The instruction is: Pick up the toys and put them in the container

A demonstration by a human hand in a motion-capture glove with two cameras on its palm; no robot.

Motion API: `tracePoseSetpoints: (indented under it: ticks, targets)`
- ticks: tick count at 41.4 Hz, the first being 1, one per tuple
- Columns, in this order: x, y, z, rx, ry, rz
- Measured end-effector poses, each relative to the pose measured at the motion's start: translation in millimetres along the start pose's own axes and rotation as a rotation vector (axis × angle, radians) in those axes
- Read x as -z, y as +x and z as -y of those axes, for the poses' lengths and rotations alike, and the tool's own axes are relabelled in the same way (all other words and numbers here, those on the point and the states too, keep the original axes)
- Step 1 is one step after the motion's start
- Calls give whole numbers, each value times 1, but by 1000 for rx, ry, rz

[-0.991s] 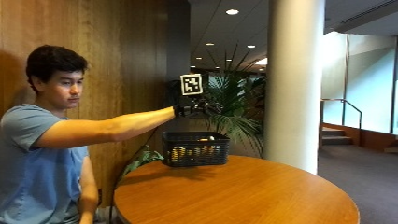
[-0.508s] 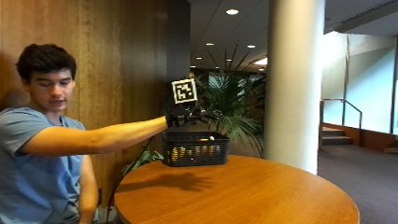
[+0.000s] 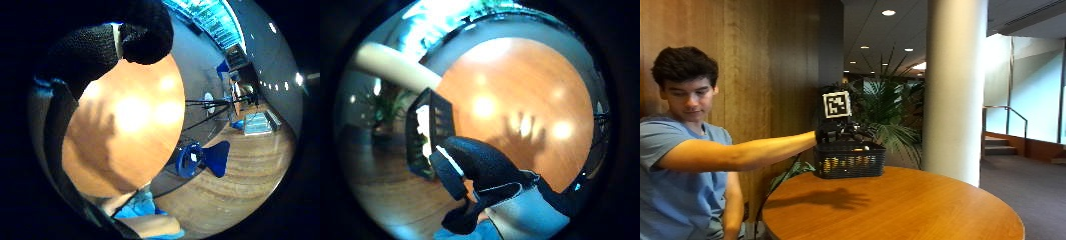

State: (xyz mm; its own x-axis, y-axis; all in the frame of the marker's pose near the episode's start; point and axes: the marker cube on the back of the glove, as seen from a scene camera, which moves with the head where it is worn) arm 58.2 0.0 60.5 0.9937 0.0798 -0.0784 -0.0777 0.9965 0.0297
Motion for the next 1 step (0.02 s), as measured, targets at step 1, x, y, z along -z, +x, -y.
tracePoseSetpoints:
  ticks: [1]
  targets:
    - [0, 2, -2, 42, 0, 7]
